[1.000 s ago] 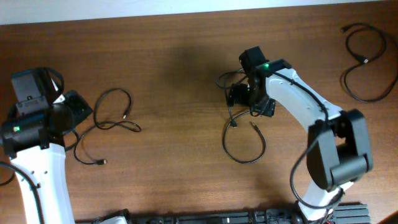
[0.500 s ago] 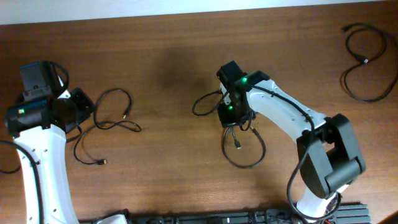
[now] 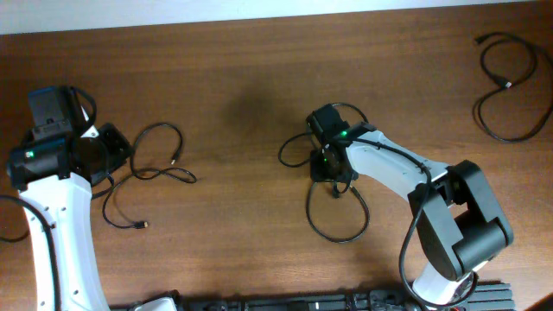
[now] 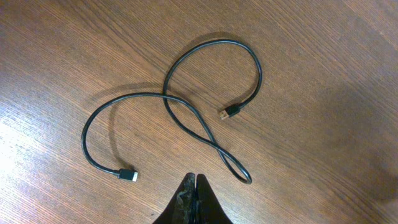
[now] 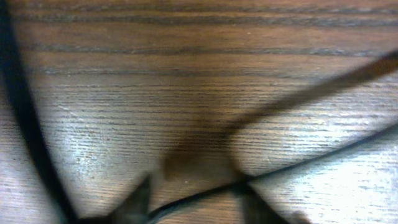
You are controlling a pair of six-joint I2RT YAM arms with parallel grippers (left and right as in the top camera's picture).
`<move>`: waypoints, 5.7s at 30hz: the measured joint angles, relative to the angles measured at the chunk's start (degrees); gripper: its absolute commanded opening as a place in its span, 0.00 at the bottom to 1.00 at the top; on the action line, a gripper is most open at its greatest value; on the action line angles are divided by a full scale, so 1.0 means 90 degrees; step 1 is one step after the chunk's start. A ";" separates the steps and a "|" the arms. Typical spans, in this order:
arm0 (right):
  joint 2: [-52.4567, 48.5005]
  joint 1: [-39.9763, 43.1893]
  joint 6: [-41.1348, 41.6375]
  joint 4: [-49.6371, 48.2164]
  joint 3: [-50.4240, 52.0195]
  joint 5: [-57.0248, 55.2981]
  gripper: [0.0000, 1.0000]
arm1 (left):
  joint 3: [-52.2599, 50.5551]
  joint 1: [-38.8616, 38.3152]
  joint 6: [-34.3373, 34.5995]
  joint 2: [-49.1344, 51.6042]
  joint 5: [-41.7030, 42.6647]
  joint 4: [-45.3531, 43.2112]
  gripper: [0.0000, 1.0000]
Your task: Untangle cables
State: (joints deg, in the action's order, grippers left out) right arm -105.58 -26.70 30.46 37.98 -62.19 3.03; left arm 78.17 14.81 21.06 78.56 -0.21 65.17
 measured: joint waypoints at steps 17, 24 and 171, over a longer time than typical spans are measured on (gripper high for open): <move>0.3048 0.4471 0.0029 0.2591 -0.1326 -0.0197 0.04 | 0.0000 0.0000 0.0002 0.0000 0.0005 0.0024 0.04; 0.3048 0.4471 0.0083 0.2545 -0.1326 -0.0359 0.04 | 0.0000 0.0000 0.0002 0.0000 0.0005 0.0027 0.04; 0.0097 0.3463 -0.1552 -0.0444 -0.0964 0.1732 0.99 | 0.0578 -0.1222 0.5362 0.2824 0.0114 0.1540 0.86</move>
State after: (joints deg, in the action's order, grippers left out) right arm -104.71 4.47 16.49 33.98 -70.87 18.61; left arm 83.37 3.81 69.32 103.98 0.82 79.02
